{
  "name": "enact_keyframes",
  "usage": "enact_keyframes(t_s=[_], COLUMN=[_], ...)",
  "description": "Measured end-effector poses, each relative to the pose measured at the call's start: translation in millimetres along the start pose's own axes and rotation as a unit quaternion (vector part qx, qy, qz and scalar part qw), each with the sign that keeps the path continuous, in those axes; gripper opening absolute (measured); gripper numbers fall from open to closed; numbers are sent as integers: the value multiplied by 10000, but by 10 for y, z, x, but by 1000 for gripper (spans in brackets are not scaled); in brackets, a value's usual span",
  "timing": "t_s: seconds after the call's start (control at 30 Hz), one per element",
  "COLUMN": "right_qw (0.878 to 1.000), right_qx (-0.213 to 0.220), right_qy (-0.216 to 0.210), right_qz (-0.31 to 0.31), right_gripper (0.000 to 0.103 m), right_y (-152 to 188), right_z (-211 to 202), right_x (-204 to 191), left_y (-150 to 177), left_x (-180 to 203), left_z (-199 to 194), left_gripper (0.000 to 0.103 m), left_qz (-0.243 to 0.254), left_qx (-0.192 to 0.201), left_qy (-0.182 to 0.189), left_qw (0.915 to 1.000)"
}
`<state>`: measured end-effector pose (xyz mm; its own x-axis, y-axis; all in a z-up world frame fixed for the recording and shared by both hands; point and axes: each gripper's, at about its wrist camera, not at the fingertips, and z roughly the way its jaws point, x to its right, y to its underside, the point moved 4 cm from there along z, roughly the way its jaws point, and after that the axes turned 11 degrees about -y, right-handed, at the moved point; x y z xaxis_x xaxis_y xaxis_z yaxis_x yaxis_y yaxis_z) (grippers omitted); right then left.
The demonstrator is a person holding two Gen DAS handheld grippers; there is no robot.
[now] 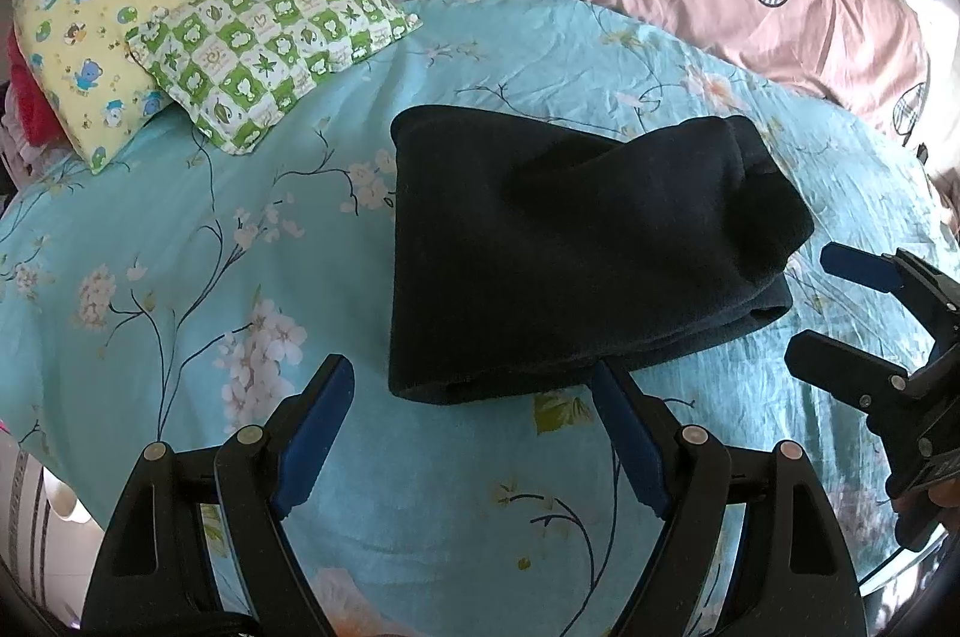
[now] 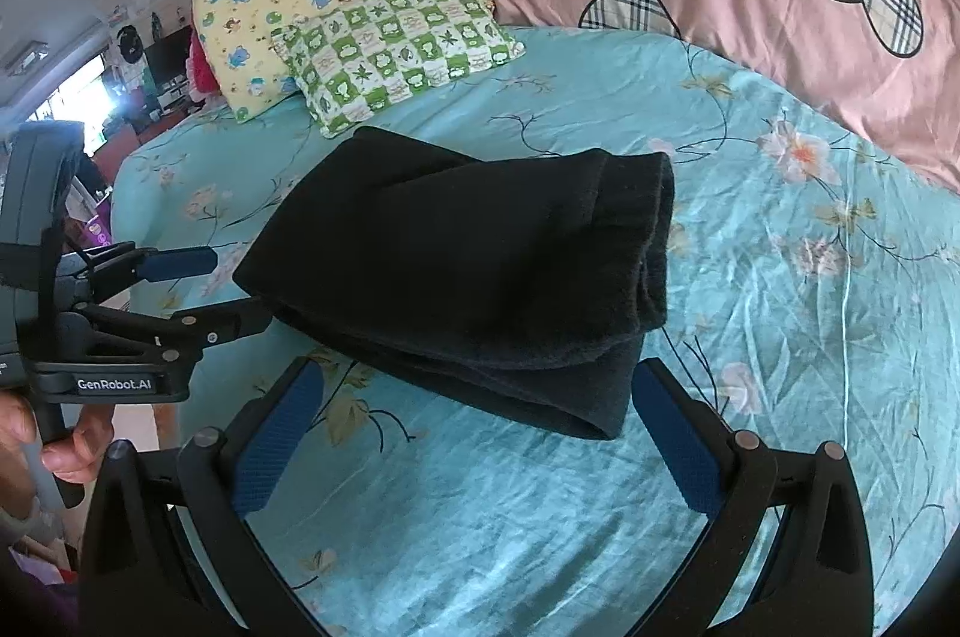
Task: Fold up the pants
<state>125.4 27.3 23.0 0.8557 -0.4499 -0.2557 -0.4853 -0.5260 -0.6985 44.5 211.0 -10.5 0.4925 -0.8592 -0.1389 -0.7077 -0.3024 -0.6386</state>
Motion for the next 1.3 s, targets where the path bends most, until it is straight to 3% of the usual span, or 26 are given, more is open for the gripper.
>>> enact_keyframes(t_s=[1.3], right_qw=[9999], right_qx=[135], right_qy=[-57], right_qz=[-17], right_gripper=[103], right_y=[-104], right_z=[19], right_x=[-23], left_y=[-85], left_x=[30], left_z=[-63], left_gripper=[83], left_qz=[129], left_qx=[226], left_qy=[-54], left_qw=[9996])
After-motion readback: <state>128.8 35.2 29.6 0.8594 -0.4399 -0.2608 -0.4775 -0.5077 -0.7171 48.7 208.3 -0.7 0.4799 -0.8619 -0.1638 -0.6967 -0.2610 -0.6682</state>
